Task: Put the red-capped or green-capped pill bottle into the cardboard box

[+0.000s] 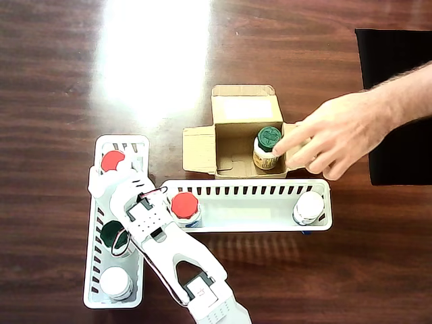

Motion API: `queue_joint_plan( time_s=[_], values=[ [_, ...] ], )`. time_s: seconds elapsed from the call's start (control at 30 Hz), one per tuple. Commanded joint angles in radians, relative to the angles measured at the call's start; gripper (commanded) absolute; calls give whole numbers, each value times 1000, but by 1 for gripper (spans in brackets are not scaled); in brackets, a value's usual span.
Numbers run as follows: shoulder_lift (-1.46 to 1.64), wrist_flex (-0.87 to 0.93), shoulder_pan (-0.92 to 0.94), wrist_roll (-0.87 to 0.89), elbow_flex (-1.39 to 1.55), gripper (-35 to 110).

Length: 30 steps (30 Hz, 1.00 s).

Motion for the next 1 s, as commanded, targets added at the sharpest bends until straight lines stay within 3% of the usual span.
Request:
queue_joint_plan(
  time_s=[0.0,0.23,0.3,0.57,0.73,0.97],
  values=[
    [140,-35,-11,20,26,66],
    [155,-49,17,40,63,65],
    [155,-49,17,41,63,59],
    [193,-41,26,21,55,-8],
    [236,63,29,-18,-18,6],
    [262,330,2,-106,-282,-1]
  ],
)
